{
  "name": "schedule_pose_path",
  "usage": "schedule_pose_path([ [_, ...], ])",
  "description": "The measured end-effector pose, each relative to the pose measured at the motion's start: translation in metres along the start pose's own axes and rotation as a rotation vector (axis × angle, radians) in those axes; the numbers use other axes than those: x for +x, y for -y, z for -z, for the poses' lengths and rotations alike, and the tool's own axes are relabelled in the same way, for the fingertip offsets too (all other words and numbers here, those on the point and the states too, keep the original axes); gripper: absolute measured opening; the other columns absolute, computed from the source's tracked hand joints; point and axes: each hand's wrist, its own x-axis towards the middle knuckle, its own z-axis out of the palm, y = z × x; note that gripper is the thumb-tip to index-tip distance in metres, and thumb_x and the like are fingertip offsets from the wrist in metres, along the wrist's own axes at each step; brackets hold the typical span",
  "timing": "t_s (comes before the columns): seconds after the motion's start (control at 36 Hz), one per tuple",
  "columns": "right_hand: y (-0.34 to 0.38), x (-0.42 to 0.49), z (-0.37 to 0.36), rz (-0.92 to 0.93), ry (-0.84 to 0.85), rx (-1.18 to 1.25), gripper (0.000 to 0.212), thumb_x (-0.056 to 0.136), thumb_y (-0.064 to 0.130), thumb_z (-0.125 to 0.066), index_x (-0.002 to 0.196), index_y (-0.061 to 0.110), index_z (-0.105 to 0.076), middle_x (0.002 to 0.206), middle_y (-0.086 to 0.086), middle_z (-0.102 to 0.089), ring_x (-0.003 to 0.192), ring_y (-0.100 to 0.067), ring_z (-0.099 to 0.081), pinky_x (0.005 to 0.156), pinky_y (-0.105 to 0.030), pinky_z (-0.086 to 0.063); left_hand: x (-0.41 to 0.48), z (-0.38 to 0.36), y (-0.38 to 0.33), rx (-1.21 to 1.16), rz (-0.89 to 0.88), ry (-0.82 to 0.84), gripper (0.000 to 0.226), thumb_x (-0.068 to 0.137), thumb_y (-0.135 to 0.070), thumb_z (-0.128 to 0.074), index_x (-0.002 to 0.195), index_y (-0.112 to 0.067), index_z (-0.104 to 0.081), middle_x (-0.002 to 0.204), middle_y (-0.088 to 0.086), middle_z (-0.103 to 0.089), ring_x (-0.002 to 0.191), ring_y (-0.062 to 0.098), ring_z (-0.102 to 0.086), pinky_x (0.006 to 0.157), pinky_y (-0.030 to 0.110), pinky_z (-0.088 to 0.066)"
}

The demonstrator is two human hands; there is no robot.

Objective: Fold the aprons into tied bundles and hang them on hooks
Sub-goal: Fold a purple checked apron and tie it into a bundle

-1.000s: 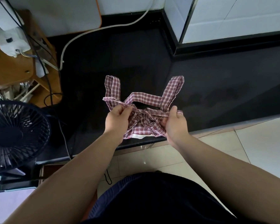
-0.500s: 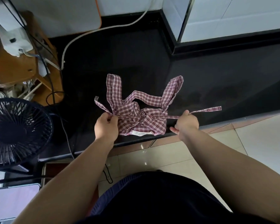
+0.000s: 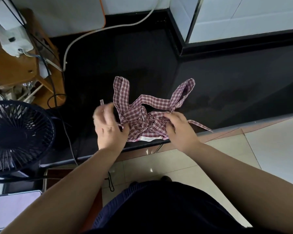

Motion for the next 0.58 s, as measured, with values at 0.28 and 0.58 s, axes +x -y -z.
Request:
schedule_pose_path([
  [0.28, -0.019, -0.005, 0.006, 0.085, 0.314, -0.366, 0.077, 0.087, 0.032, -0.054, 0.151, 0.03, -0.01, 0.137, -0.012, -0.039, 0.125, -0.03, -0.037, 0.107, -0.038, -0.028, -0.011, 0.012, 0.028, 0.282, -0.44, 0.612, 0.076, 0.085, -0.054, -0.04, 0.15, -0.018, -0.029, 0.156, 0.001, -0.025, 0.147, 0.018, -0.009, 0.115, 0.042, -0.018],
  [0.58, -0.021, 0.005, 0.005, 0.081, 0.218, -0.099, 0.067, 0.085, 0.033, -0.067, 0.144, 0.026, -0.035, 0.118, -0.003, -0.059, 0.11, -0.018, -0.055, 0.089, -0.023, -0.04, 0.009, 0.012, 0.023, 0.298, -0.374, 0.625, 0.078, 0.085, -0.043, -0.067, 0.15, -0.023, -0.03, 0.154, -0.003, -0.031, 0.145, 0.02, -0.021, 0.115, 0.044, -0.021],
])
